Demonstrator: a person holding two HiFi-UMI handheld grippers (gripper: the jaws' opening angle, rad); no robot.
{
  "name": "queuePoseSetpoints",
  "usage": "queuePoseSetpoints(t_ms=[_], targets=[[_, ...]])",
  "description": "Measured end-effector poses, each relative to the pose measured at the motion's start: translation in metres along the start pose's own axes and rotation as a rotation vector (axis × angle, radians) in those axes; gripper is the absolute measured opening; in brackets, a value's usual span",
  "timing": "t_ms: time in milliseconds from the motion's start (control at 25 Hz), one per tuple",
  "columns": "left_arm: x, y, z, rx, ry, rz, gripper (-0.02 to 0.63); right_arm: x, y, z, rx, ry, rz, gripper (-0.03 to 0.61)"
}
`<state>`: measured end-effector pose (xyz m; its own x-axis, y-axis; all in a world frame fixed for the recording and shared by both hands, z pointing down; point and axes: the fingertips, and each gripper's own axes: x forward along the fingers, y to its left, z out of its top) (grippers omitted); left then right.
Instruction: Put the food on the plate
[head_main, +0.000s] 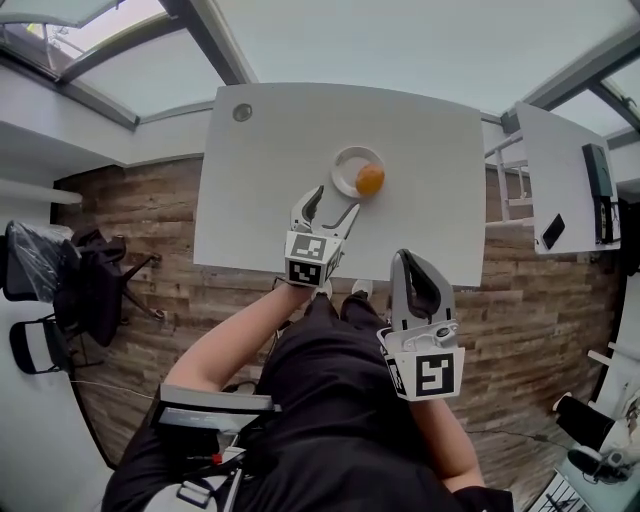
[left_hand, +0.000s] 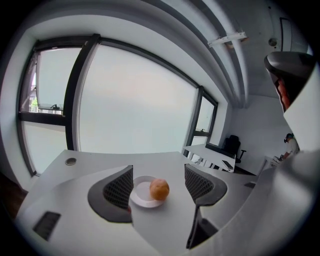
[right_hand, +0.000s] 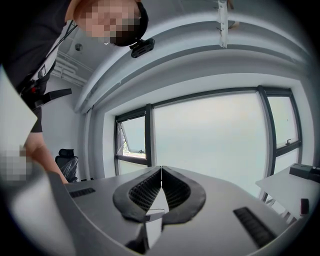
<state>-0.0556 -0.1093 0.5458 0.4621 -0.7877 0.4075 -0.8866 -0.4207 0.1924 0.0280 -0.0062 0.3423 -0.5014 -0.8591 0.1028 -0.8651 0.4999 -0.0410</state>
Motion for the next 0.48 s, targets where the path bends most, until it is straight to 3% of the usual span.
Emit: queuePoseSetpoints(t_ms=[480], targets=[[-0.034, -0.019, 0.037, -0.008, -0.1, 0.023, 0.316, 0.01, 0.002, 0.003, -0.047, -0.012, 0.049, 0.008]])
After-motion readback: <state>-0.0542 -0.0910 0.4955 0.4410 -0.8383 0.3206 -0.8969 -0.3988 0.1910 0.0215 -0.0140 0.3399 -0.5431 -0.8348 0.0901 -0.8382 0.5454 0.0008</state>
